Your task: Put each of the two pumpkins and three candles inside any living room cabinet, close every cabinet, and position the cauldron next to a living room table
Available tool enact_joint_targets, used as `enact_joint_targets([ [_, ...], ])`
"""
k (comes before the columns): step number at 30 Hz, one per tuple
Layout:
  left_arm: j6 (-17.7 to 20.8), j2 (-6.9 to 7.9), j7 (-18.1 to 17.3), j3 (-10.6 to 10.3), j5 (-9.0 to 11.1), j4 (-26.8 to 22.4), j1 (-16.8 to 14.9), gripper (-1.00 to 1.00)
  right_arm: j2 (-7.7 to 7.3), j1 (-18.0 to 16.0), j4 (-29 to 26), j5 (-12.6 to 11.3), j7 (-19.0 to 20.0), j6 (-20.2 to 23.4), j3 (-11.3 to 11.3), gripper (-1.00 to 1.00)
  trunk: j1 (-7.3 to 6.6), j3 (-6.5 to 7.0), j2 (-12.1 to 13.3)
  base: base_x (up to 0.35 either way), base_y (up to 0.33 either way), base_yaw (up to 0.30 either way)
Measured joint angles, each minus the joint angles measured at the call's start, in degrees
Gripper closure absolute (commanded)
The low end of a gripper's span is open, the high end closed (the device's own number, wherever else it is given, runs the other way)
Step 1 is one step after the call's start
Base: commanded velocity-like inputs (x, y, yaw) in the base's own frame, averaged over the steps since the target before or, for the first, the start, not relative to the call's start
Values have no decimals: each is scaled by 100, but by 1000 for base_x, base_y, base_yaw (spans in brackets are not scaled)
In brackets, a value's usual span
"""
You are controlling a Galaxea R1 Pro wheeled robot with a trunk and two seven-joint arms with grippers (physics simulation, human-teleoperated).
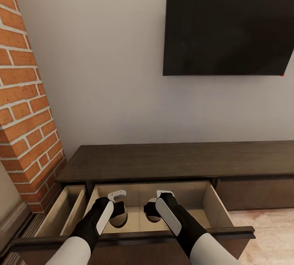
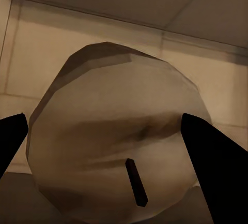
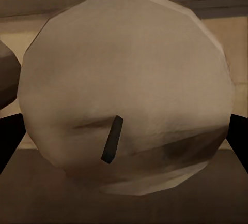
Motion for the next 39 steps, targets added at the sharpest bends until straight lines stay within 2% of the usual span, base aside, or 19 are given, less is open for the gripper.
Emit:
enact_joint_targets([
  [7,3,0,-1,0,-2,-1,-1,100,0,-1,5,3,-2,-8,0,100,0,0,-1,13,0,0],
  [14,6,0,0,0,-5,-1,-1,100,0,0,6,12,-8,-10,-1,100,0,0,-1,242,0,0],
  [21,6,0,0,0,1,-1,-1,100,0,-1,8,10,-8,14,0,100,0,0,-1,36,0,0],
  [39,7,6,0,0,2,0,0,100,0,0,9,10,-51,27,-1,100,46,-399,-24,0,0,0],
])
